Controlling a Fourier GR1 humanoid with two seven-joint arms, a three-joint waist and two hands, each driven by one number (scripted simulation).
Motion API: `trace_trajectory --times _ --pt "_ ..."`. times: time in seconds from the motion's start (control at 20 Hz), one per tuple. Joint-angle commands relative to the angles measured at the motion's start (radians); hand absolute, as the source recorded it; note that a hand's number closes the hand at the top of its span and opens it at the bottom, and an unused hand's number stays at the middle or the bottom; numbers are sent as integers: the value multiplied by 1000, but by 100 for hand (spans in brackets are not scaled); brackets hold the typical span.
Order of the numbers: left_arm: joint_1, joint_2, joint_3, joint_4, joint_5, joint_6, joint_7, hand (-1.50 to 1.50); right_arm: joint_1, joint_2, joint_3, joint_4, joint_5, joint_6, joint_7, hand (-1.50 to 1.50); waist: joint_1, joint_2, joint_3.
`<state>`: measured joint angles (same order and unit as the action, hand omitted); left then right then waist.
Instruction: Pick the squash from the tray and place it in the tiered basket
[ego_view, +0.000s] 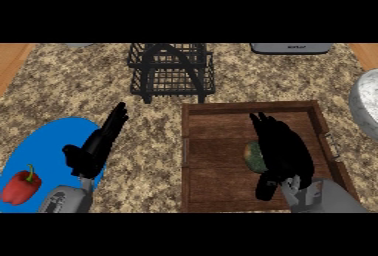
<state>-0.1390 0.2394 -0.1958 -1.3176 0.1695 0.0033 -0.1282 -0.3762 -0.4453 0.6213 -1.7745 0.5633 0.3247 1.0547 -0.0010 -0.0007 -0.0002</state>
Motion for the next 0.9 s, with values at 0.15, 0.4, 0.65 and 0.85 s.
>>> trace_trajectory --times 0.15,0.4,0.65,0.85 --pt "35 -42 -2 6 -49 -5 -36 0 94 64 -31 63 113 4 -13 -150 1 1 0" --pt "-78 -35 55 -2 -28 -15 84 0 94 146 -19 130 170 9 -35 -150 1 1 0" --pt "17 -88 37 16 -89 -13 -12 0 129 140 -121 118 200 16 -181 150 -1 1 0" --pt "13 -67 51 -27 -66 -42 39 0 136 108 -153 133 221 -80 -342 150 -1 1 0"
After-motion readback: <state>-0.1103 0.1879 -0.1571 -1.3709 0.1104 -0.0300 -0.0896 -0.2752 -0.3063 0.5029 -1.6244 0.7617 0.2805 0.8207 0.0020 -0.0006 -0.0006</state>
